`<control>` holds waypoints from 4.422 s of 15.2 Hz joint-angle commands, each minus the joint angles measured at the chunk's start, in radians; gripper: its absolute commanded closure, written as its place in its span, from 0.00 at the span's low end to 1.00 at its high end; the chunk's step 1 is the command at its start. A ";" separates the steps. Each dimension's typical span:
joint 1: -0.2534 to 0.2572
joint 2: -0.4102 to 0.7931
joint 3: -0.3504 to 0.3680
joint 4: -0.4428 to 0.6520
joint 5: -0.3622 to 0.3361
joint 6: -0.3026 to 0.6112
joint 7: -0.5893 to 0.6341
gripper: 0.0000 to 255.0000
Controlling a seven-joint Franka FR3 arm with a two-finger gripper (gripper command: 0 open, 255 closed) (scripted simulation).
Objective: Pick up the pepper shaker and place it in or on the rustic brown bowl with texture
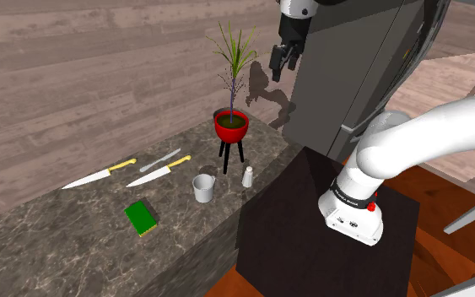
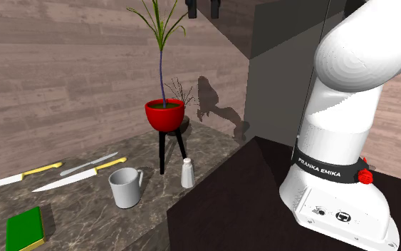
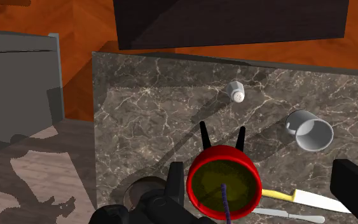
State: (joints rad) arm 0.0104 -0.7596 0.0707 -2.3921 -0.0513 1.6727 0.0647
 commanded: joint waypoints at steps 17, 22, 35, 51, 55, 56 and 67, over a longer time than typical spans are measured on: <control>-0.007 0.225 0.078 -0.389 0.002 0.604 0.138 0.00; -0.035 0.412 0.118 -0.434 -0.037 0.830 0.210 0.00; -0.063 1.025 0.029 -0.301 -0.717 1.256 0.813 0.00; 0.034 1.155 -0.102 -0.240 -0.876 1.333 0.952 1.00; 0.034 1.154 -0.102 -0.240 -0.875 1.333 0.952 1.00; 0.034 1.155 -0.102 -0.240 -0.876 1.333 0.952 1.00; -0.094 0.997 0.055 -0.312 -0.676 1.241 0.766 1.00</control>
State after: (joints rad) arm -0.0662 0.2624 0.1030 -2.6925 -0.7611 2.9272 0.8607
